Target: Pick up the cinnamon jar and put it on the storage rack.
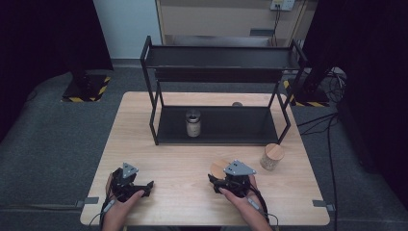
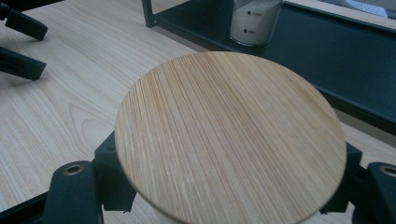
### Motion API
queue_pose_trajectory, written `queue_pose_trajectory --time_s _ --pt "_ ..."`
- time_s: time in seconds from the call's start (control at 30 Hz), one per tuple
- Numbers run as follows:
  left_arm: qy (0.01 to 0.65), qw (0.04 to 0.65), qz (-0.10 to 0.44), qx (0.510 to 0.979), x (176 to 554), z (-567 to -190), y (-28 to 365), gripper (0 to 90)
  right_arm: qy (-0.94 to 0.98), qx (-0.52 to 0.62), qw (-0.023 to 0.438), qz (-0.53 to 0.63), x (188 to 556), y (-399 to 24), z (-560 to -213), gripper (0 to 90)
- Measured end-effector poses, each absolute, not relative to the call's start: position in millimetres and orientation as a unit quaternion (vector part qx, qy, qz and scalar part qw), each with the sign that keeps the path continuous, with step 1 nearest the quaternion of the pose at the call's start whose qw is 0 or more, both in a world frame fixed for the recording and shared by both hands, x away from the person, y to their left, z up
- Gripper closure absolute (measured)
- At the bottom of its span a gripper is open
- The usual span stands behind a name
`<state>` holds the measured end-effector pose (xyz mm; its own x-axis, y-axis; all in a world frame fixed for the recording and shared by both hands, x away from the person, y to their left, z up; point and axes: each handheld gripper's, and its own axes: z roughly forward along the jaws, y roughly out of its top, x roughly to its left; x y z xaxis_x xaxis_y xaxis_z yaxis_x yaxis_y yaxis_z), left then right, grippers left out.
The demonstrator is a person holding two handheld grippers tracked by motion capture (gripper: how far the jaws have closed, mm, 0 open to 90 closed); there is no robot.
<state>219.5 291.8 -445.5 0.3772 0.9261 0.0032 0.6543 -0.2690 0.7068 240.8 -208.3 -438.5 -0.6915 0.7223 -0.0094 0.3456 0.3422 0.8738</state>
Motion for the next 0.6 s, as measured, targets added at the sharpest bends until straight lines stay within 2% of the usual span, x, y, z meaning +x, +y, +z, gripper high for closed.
queue_pose_trajectory --time_s 0.6 --pt "0.515 0.317 0.215 0.767 220 -446 292 0.0 0.791 0.34 0.214 0.462 250 -212 -421 25.5"
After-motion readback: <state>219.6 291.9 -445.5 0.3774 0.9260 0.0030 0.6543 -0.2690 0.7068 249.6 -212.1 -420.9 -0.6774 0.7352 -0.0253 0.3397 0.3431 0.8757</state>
